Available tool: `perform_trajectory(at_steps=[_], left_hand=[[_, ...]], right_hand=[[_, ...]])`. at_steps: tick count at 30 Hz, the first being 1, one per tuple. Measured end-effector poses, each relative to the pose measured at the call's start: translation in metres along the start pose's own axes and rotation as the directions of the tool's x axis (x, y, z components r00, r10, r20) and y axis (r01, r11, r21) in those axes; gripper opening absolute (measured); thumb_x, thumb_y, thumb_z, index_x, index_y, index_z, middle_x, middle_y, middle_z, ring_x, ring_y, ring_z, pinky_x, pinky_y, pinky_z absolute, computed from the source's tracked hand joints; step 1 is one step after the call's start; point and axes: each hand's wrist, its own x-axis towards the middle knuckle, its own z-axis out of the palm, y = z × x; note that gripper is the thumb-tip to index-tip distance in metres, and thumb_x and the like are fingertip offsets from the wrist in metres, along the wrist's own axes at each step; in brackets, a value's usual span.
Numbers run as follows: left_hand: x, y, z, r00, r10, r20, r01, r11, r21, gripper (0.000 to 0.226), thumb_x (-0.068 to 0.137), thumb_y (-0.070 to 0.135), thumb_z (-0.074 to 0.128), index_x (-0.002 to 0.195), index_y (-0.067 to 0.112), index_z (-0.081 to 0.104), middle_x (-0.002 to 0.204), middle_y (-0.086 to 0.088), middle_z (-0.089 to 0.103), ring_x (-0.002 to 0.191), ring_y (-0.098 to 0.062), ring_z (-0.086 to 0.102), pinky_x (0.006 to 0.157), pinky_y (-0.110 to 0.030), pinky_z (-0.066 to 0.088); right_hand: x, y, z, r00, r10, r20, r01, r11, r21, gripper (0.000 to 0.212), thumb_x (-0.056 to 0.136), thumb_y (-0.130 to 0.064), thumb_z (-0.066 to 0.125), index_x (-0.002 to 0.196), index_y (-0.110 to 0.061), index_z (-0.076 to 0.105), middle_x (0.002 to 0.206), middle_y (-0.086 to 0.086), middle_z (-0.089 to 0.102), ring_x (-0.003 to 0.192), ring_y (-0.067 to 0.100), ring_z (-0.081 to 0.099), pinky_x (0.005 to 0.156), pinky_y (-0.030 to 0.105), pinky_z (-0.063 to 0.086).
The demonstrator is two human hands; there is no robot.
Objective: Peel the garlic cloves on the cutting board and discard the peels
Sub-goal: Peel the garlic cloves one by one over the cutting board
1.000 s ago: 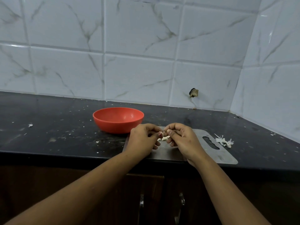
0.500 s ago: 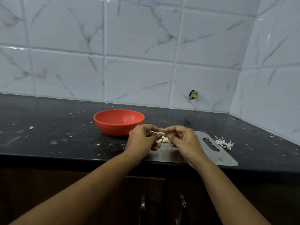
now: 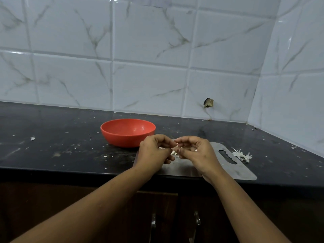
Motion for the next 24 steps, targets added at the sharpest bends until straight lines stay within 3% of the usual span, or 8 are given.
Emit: perform_trajectory(at_steps=[8, 18, 21, 24], left_hand=[[0.0041, -0.0013, -0.0034, 0.993, -0.004, 0.114, 0.021, 0.99, -0.143, 0.024, 0.078, 0.002, 0.075, 0.094, 0.013, 0.062, 0.083, -0.013, 0.074, 0.084, -0.024, 0.072, 0.07, -0.036, 0.059], [0.0051, -0.0009, -0.0014, 0.999, -0.043, -0.004, 0.042, 0.991, -0.128, 0.015, 0.08, -0.007, 0.069, 0.081, 0.005, 0.06, 0.077, -0.02, 0.071, 0.077, -0.026, 0.072, 0.067, -0.029, 0.058], [0.003, 0.0008, -0.0025, 0.997, -0.062, -0.051, 0.054, 0.988, -0.145, 0.019, 0.077, -0.007, 0.073, 0.078, 0.006, 0.058, 0.074, -0.017, 0.071, 0.074, -0.025, 0.073, 0.066, -0.029, 0.057], [0.0025, -0.0008, -0.0039, 0.994, -0.051, -0.098, 0.038, 0.991, -0.128, 0.024, 0.073, -0.006, 0.077, 0.075, 0.006, 0.056, 0.065, -0.011, 0.07, 0.067, -0.022, 0.072, 0.066, -0.031, 0.058]], right_hand=[[-0.0007, 0.0005, -0.0003, 0.998, -0.038, -0.056, 0.037, 0.999, -0.021, 0.012, 0.081, 0.0, 0.073, 0.082, -0.013, 0.073, 0.083, 0.006, 0.075, 0.079, 0.016, 0.071, 0.067, 0.022, 0.056], [0.0017, 0.0039, -0.0001, 0.995, 0.007, -0.096, -0.008, 1.0, -0.012, 0.018, 0.094, 0.002, 0.055, 0.087, -0.007, 0.07, 0.076, 0.009, 0.069, 0.067, 0.011, 0.065, 0.062, 0.019, 0.053], [0.0012, 0.0022, -0.001, 0.994, -0.013, -0.108, 0.016, 1.0, 0.022, 0.026, 0.097, 0.002, 0.048, 0.092, -0.012, 0.07, 0.083, 0.006, 0.07, 0.074, 0.012, 0.066, 0.065, 0.02, 0.054], [0.0002, 0.0006, 0.0019, 0.998, -0.067, 0.006, 0.068, 0.995, -0.076, 0.019, 0.092, -0.003, 0.061, 0.099, -0.016, 0.073, 0.092, 0.002, 0.075, 0.087, 0.014, 0.07, 0.075, 0.024, 0.058]])
